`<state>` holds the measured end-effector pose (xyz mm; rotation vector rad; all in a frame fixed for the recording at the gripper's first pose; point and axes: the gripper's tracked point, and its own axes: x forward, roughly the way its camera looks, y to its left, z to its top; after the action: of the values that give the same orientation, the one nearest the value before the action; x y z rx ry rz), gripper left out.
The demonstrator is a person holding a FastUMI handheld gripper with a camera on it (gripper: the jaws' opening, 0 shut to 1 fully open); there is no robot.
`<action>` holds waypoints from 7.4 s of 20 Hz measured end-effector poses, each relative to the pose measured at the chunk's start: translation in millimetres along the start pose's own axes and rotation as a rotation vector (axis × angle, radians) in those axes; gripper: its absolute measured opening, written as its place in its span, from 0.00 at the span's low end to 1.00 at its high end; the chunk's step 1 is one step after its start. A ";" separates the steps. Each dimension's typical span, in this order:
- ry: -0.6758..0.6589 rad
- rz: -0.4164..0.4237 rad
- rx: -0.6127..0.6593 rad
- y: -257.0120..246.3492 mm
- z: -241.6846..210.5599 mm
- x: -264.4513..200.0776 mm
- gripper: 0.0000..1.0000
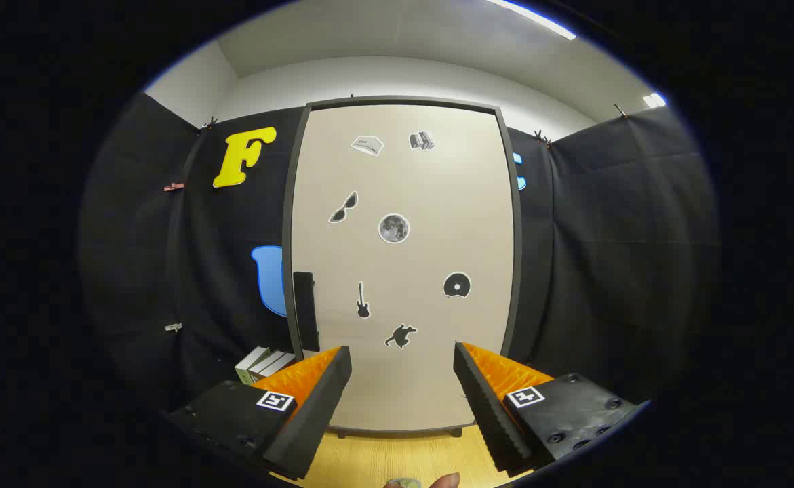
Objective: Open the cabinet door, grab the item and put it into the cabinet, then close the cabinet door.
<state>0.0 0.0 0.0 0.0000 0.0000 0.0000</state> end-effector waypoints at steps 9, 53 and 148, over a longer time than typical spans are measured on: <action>0.004 0.002 0.006 5.4 -3.1 1.0 0.97; 0.008 0.097 -0.018 142.0 -37.4 155.7 0.21; 0.908 0.017 0.004 43.7 -310.8 -24.8 0.68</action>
<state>-24.8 43.7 -310.8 0.0043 0.9084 0.0175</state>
